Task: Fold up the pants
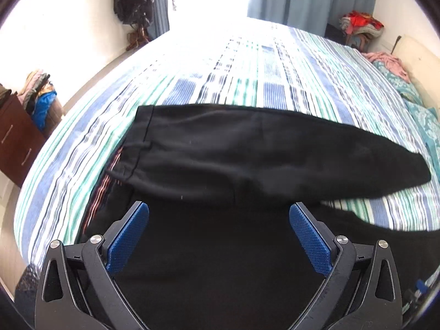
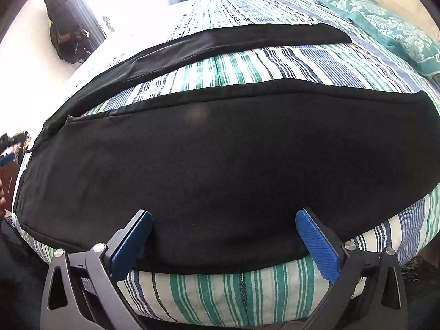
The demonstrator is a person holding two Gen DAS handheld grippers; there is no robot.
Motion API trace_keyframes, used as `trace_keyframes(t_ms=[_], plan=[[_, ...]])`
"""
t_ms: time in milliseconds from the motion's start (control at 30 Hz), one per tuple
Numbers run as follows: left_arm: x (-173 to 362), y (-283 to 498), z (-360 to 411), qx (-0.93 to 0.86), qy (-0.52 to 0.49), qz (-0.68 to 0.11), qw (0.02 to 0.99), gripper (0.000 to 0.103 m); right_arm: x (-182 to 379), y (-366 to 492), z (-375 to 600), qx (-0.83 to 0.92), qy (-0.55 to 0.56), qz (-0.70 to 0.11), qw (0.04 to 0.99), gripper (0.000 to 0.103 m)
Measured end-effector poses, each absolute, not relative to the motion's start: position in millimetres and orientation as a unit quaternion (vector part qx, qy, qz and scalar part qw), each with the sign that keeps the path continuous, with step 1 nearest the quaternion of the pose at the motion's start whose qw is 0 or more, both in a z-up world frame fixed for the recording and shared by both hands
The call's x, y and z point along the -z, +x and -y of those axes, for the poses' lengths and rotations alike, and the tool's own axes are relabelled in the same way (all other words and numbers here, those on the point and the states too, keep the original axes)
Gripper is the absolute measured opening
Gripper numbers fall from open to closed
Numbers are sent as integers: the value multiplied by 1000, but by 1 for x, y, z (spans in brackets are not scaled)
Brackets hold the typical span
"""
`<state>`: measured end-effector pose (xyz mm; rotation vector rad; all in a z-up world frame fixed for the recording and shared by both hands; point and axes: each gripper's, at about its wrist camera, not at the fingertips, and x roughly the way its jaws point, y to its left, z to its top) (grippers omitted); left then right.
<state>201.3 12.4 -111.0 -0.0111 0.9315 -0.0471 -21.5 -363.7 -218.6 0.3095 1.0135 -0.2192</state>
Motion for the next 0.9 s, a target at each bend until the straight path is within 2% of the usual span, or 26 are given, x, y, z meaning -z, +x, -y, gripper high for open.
trace_keyframes(t_ms=[167, 367, 467, 567, 800, 900], plan=[[121, 250, -13, 5, 5, -445, 895, 102, 199, -25, 369, 96, 156, -464, 867, 103], [192, 278, -54, -61, -5, -494, 867, 103, 157, 0, 434, 84, 167, -423, 887, 103], [201, 261, -52, -47, 12, -454, 889, 103, 137, 41, 498, 95, 170, -419, 887, 103], [204, 260, -43, -60, 36, -448, 891, 103, 128, 100, 567, 110, 149, -443, 877, 103], [209, 260, -43, -64, 37, -431, 899, 103, 150, 240, 704, 168, 166, -506, 830, 102], [210, 259, -43, -65, 38, -427, 901, 102, 163, 286, 724, 185, 170, -509, 823, 91]])
